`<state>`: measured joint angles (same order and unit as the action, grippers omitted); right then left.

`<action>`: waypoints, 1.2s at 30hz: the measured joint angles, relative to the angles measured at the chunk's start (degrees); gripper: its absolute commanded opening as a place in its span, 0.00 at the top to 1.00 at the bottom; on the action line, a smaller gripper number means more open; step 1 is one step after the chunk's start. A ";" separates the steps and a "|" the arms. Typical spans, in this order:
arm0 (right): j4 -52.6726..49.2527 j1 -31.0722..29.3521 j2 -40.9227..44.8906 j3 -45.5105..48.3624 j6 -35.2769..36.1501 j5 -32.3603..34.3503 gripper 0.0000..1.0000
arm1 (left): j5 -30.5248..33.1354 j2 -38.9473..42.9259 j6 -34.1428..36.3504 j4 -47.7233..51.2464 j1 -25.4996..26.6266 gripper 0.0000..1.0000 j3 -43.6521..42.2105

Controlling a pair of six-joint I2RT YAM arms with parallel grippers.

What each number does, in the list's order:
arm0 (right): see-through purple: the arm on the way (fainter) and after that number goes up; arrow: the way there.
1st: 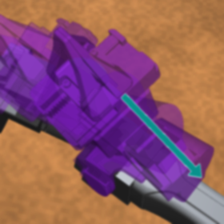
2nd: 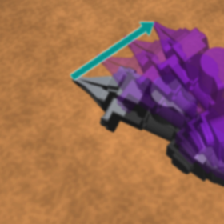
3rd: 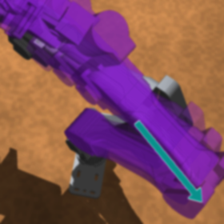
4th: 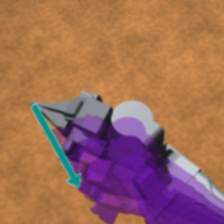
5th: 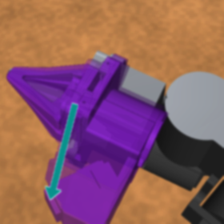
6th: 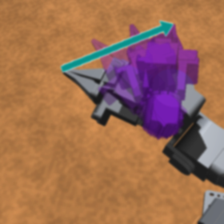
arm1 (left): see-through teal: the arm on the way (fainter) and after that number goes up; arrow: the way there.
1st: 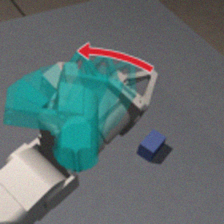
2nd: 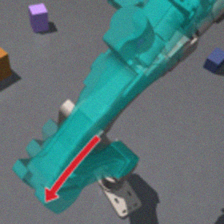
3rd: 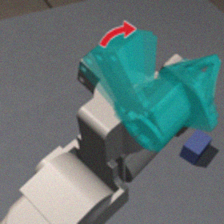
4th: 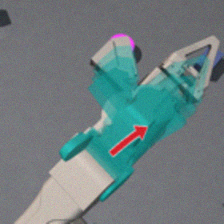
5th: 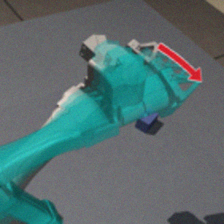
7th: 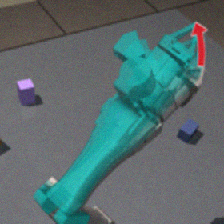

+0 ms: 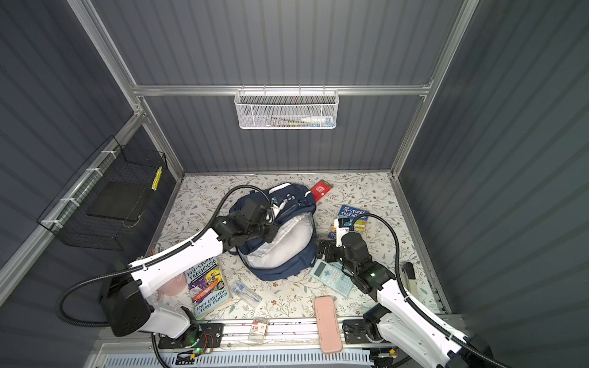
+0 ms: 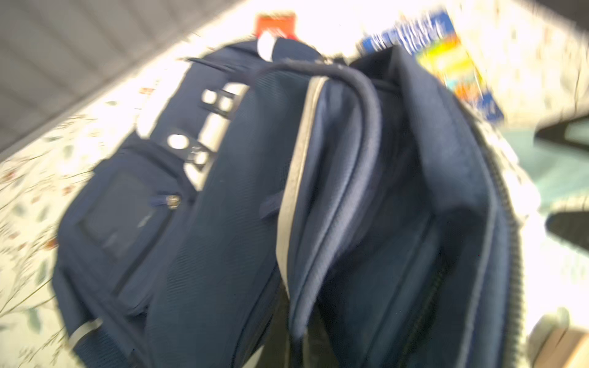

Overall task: Pack the student bag
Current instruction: 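Grasp the backpack's front panel with the left gripper and fold it open, then reach the right gripper to the 143-Storey Treehouse book and grasp it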

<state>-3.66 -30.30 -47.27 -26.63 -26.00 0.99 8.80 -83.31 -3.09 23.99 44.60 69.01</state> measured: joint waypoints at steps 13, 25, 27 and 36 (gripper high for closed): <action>4.07 -1.14 -11.02 -5.29 -5.62 -6.23 0.02 | -4.09 -0.83 -6.84 1.31 -4.57 1.00 -0.42; -5.73 -1.40 -12.02 -7.23 -3.80 -7.74 0.01 | -10.82 -6.73 -8.63 -2.78 -4.83 1.00 -0.52; -7.19 -1.40 -10.82 -7.23 -2.73 -7.21 0.01 | -11.45 -6.84 -8.81 -3.34 -4.85 1.00 -0.52; -9.84 -17.00 -17.14 -9.46 5.51 -2.75 0.02 | -13.40 -7.76 -8.79 -4.72 -5.55 1.00 -0.61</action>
<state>-13.50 -47.31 -64.40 -36.10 -20.49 -1.76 -4.60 -91.07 -11.88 19.27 39.05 68.40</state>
